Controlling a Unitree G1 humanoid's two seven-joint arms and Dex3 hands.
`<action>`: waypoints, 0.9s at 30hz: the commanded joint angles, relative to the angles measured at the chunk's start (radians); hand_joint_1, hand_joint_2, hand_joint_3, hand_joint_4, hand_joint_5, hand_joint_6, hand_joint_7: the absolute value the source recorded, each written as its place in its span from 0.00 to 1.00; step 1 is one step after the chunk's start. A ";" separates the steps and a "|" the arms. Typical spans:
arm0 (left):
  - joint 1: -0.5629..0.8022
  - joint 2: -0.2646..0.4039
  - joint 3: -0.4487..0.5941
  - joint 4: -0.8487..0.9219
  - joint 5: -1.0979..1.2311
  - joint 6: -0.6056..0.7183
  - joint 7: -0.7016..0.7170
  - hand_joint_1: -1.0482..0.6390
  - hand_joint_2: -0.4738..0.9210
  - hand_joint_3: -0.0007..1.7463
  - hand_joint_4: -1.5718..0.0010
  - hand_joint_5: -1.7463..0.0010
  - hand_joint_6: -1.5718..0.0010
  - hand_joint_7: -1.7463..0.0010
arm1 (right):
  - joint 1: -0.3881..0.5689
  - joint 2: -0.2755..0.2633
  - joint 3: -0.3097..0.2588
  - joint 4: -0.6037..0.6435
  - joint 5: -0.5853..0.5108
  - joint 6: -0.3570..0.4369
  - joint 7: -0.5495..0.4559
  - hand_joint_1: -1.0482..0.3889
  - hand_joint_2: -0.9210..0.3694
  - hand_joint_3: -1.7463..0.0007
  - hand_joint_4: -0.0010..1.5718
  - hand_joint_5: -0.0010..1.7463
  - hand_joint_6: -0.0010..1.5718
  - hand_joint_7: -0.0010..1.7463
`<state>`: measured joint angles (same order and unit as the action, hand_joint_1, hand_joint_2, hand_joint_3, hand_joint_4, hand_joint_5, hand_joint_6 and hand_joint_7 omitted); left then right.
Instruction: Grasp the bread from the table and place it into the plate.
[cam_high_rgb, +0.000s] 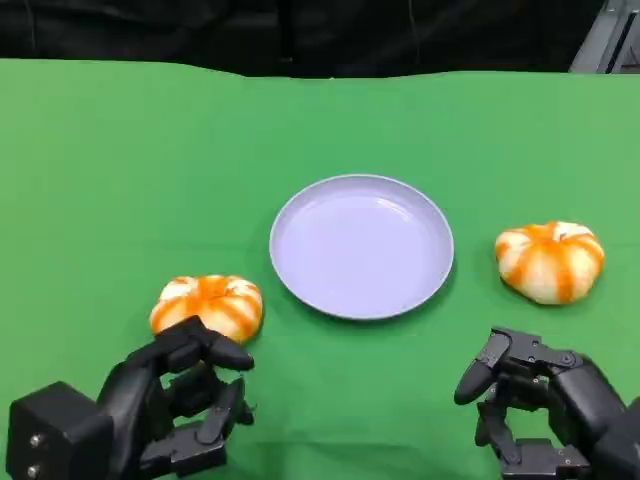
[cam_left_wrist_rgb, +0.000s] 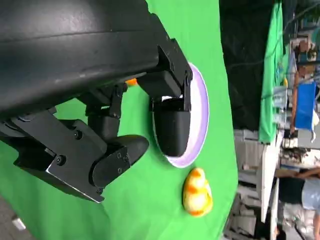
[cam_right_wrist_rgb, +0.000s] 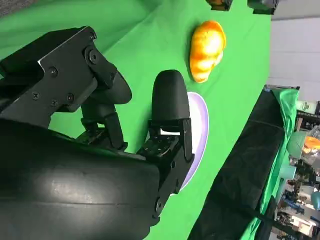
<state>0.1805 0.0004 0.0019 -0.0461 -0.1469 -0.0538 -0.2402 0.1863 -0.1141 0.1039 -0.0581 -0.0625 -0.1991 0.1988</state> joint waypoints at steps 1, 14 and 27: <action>0.000 0.014 0.019 0.001 0.039 -0.057 0.047 0.53 0.93 0.26 0.71 0.44 0.66 0.64 | 0.005 -0.004 0.001 -0.015 0.002 0.002 -0.005 0.79 0.36 0.27 0.50 0.88 0.46 0.75; -0.027 0.062 0.026 0.092 0.137 -0.203 0.086 0.43 1.00 0.05 0.87 0.65 0.74 0.94 | -0.003 0.004 0.016 -0.009 -0.008 -0.008 -0.020 0.81 0.37 0.26 0.50 0.89 0.46 0.76; -0.037 0.098 0.013 0.172 0.289 -0.369 0.168 0.47 1.00 0.02 0.96 0.67 0.86 1.00 | -0.005 0.008 0.026 -0.017 -0.012 -0.007 -0.028 0.82 0.40 0.23 0.50 0.89 0.46 0.76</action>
<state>0.1497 0.0725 0.0123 0.1090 0.1144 -0.3920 -0.1000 0.1851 -0.1030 0.1298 -0.0605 -0.0717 -0.1991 0.1777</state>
